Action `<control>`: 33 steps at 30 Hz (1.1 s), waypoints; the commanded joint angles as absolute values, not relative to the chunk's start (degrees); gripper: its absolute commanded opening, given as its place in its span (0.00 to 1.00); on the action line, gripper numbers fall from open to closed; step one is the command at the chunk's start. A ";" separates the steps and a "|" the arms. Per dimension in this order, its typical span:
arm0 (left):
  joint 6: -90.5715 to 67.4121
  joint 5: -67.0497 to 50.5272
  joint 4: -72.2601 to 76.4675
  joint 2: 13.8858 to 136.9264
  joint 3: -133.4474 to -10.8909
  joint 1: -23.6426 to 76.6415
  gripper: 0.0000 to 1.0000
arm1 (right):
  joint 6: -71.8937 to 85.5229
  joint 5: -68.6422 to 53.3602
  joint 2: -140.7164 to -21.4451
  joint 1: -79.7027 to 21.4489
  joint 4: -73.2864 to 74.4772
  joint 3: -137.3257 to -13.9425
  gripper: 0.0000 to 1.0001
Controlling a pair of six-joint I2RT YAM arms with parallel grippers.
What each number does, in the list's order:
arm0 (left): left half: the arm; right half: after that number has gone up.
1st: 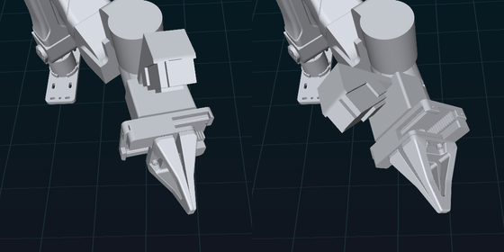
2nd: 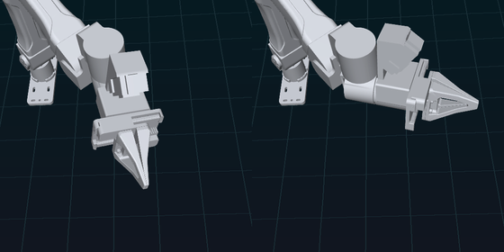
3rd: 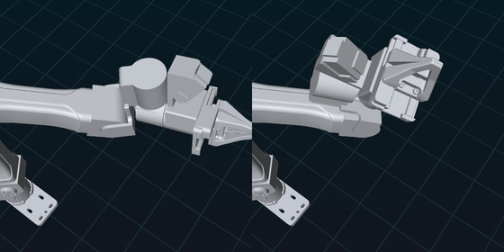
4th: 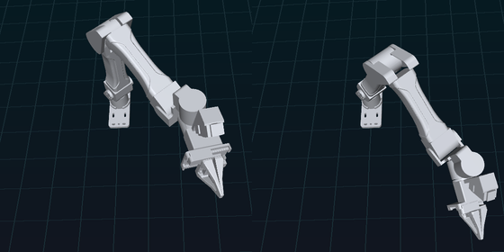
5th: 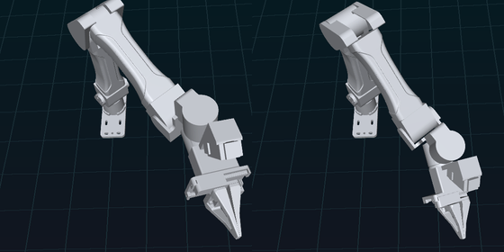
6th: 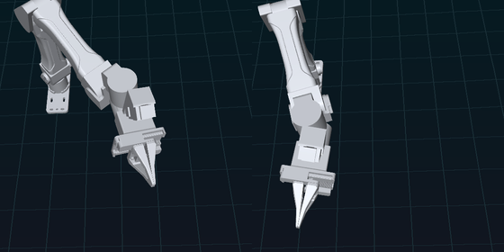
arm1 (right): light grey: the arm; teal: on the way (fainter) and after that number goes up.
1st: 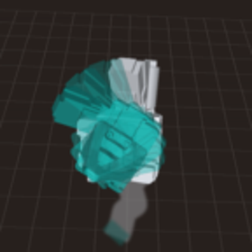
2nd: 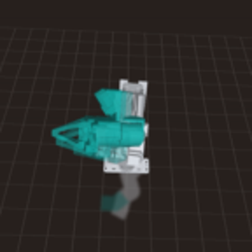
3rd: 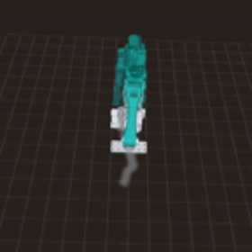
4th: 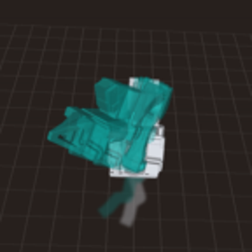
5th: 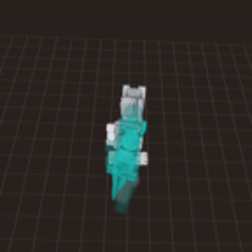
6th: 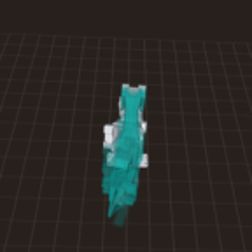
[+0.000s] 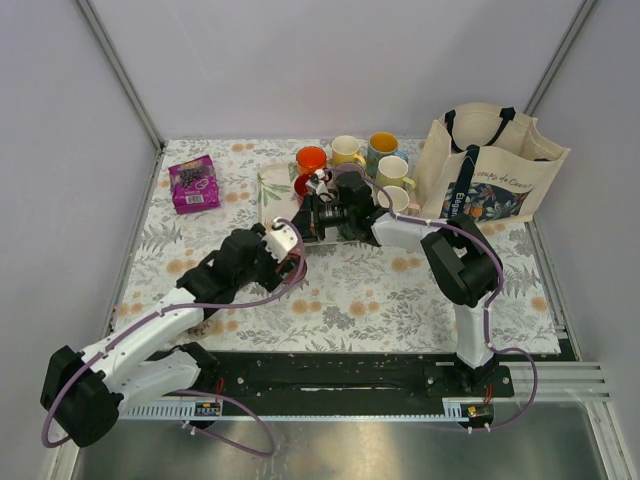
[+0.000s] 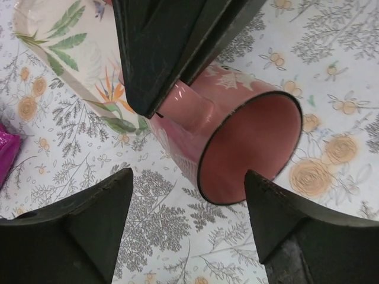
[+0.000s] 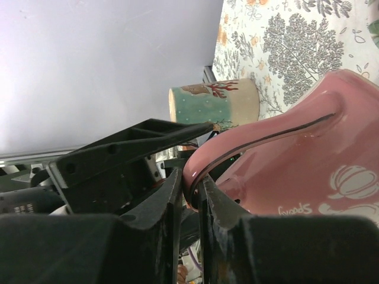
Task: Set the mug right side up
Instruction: Turn over the cup at the center of the board.
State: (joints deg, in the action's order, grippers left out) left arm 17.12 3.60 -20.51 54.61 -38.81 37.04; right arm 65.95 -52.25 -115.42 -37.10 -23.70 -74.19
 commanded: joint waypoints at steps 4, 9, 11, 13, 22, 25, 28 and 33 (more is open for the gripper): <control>20.56 8.18 -1.50 59.58 -33.93 37.35 0.70 | 70.93 -56.16 -113.91 -36.04 -34.37 -73.92 0.00; 20.48 4.84 -0.26 60.82 -33.22 37.35 0.44 | 69.27 -57.21 -113.56 -35.77 -32.96 -73.39 0.00; 20.48 2.73 -0.53 61.00 -33.05 37.44 0.32 | 67.60 -58.79 -113.73 -35.77 -32.35 -74.18 0.00; 19.69 2.02 -0.18 60.73 -33.05 37.44 0.23 | 65.93 -59.67 -113.82 -35.77 -30.86 -75.23 0.00; 21.88 0.44 -5.17 57.40 -35.85 37.44 0.00 | 54.07 -62.84 -109.52 -33.84 -18.48 -77.96 0.46; 23.81 -3.42 -9.57 55.20 -37.87 37.35 0.00 | 45.29 -61.61 -106.10 -32.26 -7.95 -78.22 0.56; 25.48 -4.39 -14.48 53.70 -41.21 37.35 0.00 | 38.07 -61.00 -101.62 -30.68 -1.06 -77.18 0.65; 31.19 -6.94 -24.33 53.17 -48.24 37.18 0.00 | 25.35 -57.05 -94.58 -25.67 16.04 -77.51 0.99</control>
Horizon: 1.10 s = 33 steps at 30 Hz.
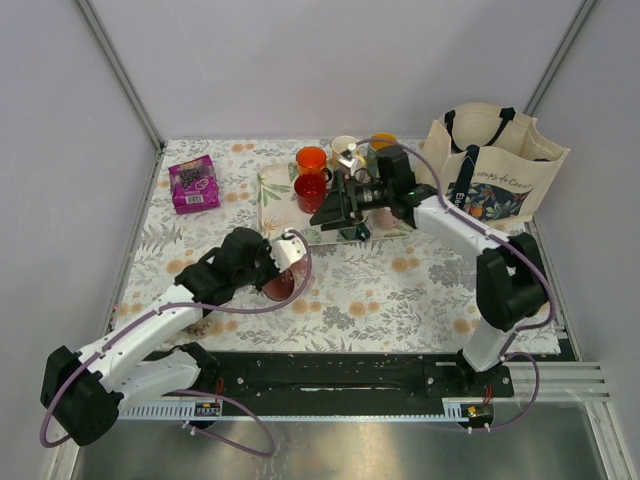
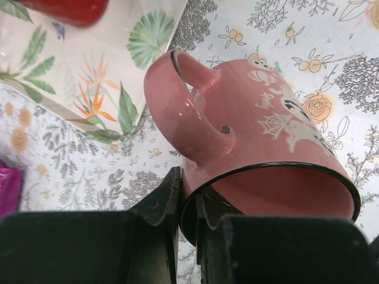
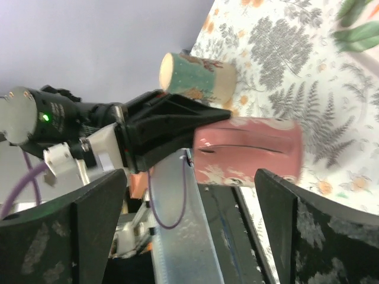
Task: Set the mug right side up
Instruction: Turn over the cup at the center of the board, then place the cup on the tray.
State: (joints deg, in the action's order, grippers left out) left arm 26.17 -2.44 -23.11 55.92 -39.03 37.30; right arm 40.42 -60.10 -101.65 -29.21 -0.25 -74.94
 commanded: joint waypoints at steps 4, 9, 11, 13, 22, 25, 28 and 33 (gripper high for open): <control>34.71 -7.74 -29.34 55.01 -53.25 36.30 0.00 | 9.45 -51.61 -89.84 -23.47 30.82 -81.73 0.99; 35.60 -8.09 -39.27 63.79 -62.82 30.86 0.00 | -3.32 -43.17 -83.60 -23.12 39.63 -82.01 1.00; 33.76 -8.35 -40.25 67.57 -66.69 27.79 0.00 | -5.88 -41.14 -81.66 -23.12 41.74 -81.30 1.00; 32.00 -8.09 -40.25 71.26 -70.12 25.41 0.00 | -7.29 -39.30 -80.08 -23.12 42.89 -80.25 1.00; 31.02 -5.45 -39.73 87.26 -80.24 22.15 0.00 | -8.00 -38.06 -77.70 -23.03 44.91 -79.80 0.99; 31.20 -4.13 -39.46 91.66 -82.35 21.01 0.00 | -8.09 -37.53 -77.52 -23.12 44.65 -79.54 1.00; 31.46 -4.04 -40.60 95.44 -85.24 19.43 0.00 | -8.00 -37.70 -77.08 -23.12 44.12 -78.23 1.00; 30.85 -5.10 -44.64 101.59 -90.78 17.67 0.00 | -6.86 -38.41 -76.47 -23.12 42.10 -75.50 0.99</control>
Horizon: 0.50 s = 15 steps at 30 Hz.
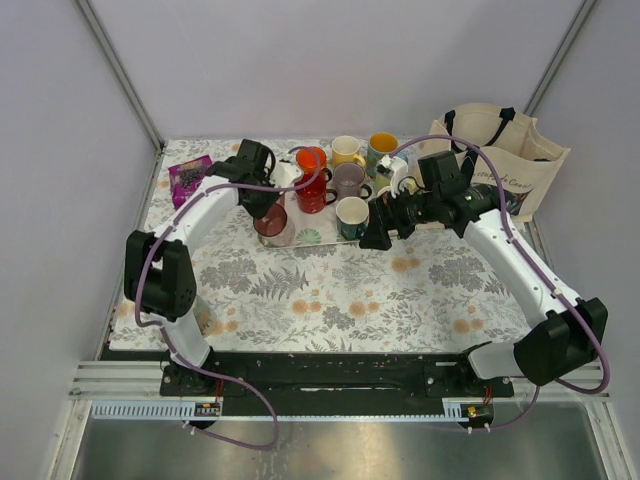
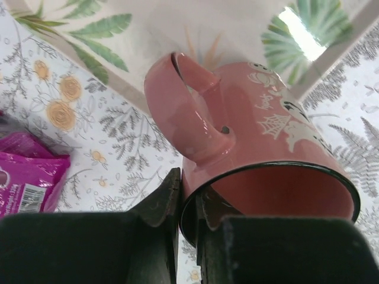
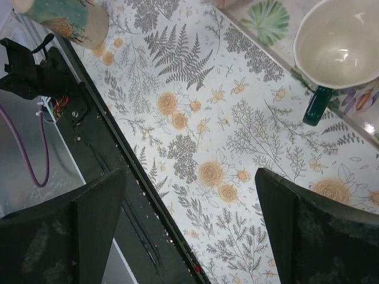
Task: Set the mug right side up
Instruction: Place the cup on the tray.
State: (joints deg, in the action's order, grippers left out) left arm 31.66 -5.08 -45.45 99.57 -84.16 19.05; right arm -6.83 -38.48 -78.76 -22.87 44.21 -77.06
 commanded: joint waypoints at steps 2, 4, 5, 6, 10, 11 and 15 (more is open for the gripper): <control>30.15 -5.45 -46.14 103.79 -93.50 17.23 0.00 | -6.68 -38.32 -76.38 -23.12 41.75 -74.71 0.99; 29.71 -5.19 -47.63 106.25 -95.88 16.96 0.00 | -6.68 -38.06 -76.55 -23.12 41.40 -74.18 1.00; 29.45 -5.27 -48.51 107.48 -97.11 16.88 0.00 | -6.68 -38.14 -76.55 -23.12 41.31 -74.01 0.99; 29.27 -5.53 -49.30 109.06 -98.16 16.96 0.00 | -6.42 -38.14 -76.55 -23.12 41.13 -73.83 0.99; 28.04 -6.33 -52.03 112.41 -101.77 16.96 0.11 | -5.45 -38.50 -76.64 -23.12 40.43 -72.86 0.99; 27.78 -6.33 -52.12 112.85 -101.95 16.96 0.19 | -5.36 -38.50 -76.55 -23.12 40.34 -72.69 0.99; 24.27 -2.91 -50.36 111.36 -101.08 16.96 0.47 | -5.01 -38.41 -76.20 -23.12 39.99 -71.72 1.00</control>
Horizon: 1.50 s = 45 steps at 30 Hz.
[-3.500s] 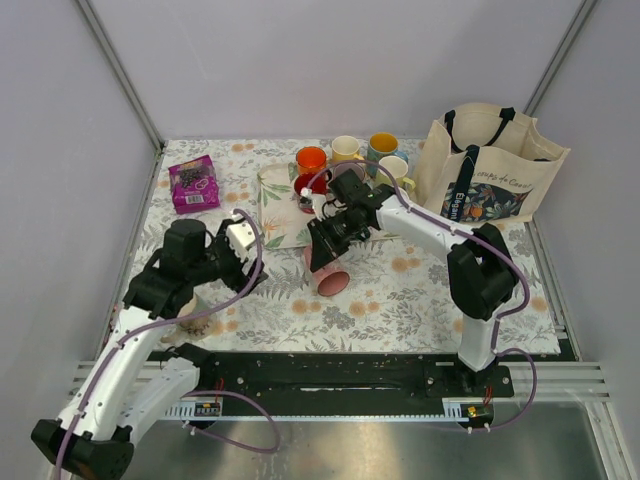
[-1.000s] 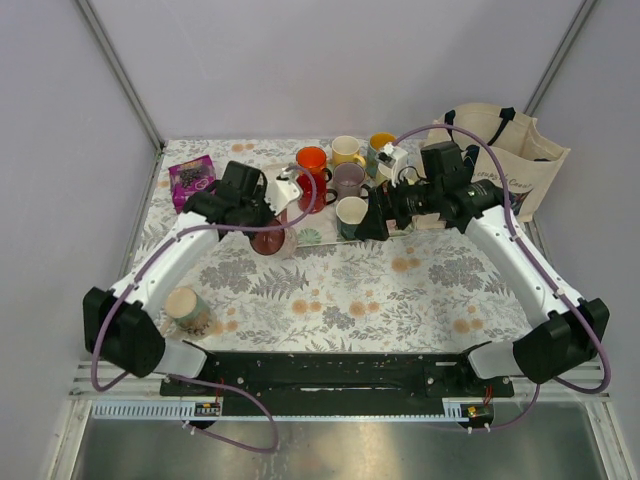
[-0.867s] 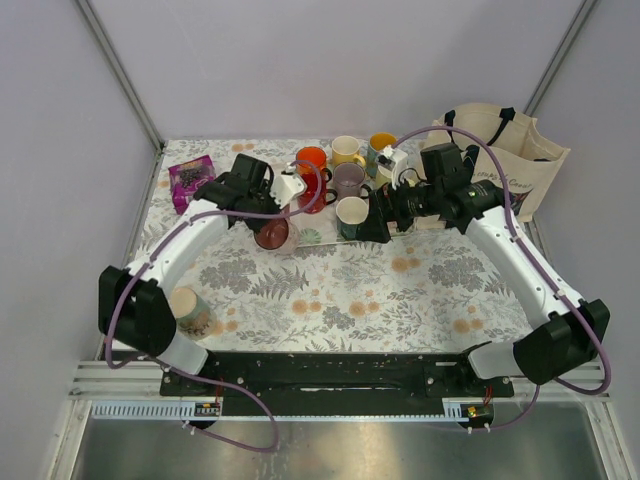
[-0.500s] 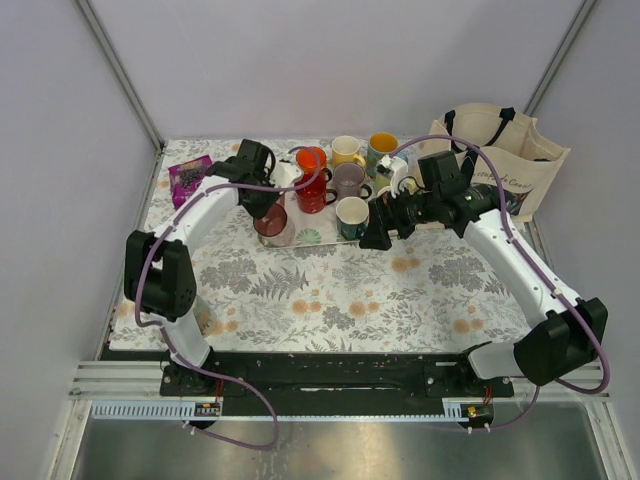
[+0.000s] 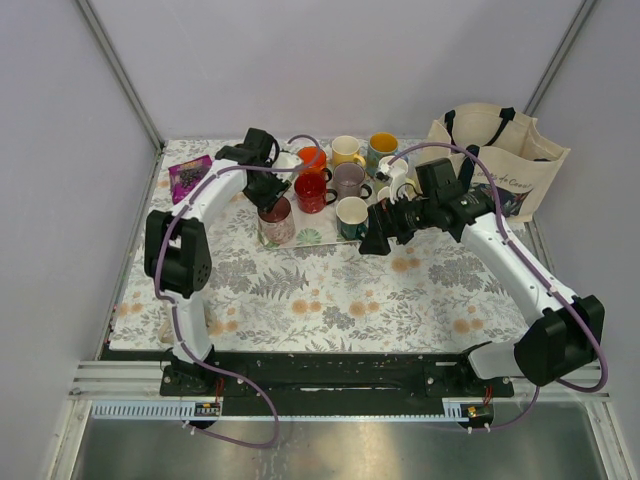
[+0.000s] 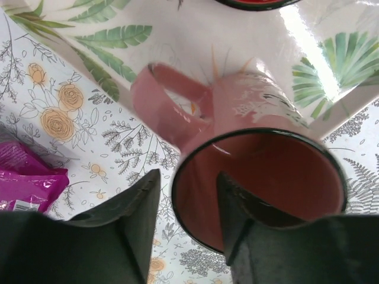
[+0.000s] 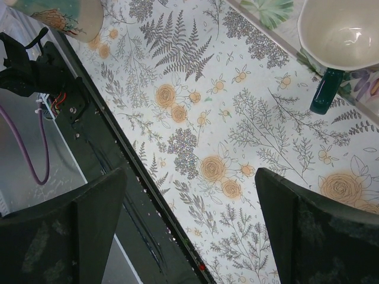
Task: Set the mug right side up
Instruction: Place the cup on the tray.
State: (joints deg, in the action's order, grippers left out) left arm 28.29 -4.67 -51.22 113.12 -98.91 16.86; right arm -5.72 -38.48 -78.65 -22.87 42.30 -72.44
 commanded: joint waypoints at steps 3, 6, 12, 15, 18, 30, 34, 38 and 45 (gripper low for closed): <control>22.07 -1.59 -48.96 107.68 -99.76 16.96 0.55 | -4.83 -38.58 -75.94 -23.12 39.81 -70.84 1.00; 19.34 -2.37 -48.60 103.03 -98.18 16.96 0.58 | -4.83 -38.50 -75.76 -23.12 39.81 -70.14 1.00; 15.22 -5.36 -46.14 93.17 -89.57 18.45 0.65 | -4.83 -38.23 -76.03 -23.12 39.38 -69.79 0.99; 8.90 -5.63 -47.72 91.41 -86.23 18.90 0.65 | -4.75 -38.32 -76.55 -23.12 39.29 -70.14 1.00; -1.55 -6.06 -45.89 88.69 -80.18 18.72 0.65 | -4.75 -38.23 -77.17 -23.12 39.29 -70.57 0.99; -12.66 -7.21 -40.95 95.61 -82.25 18.63 0.68 | -4.75 -37.18 -78.05 -23.12 39.11 -70.66 0.99; -12.48 -5.63 -42.27 101.50 -86.65 18.20 0.68 | -5.18 -36.65 -78.31 -23.03 39.64 -71.01 1.00; -12.30 -1.59 -44.12 105.37 -88.59 17.41 0.67 | -6.41 -35.25 -78.49 -23.12 40.17 -71.63 0.99; -13.53 -0.26 -44.30 110.21 -92.80 14.33 0.64 | -7.47 -34.10 -77.78 -23.12 40.69 -70.31 0.99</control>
State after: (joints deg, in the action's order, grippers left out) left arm -12.08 -4.21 -45.28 107.87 -88.16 16.73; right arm -5.91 -35.44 -78.59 -22.87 41.39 -69.73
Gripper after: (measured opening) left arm 0.650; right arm 0.993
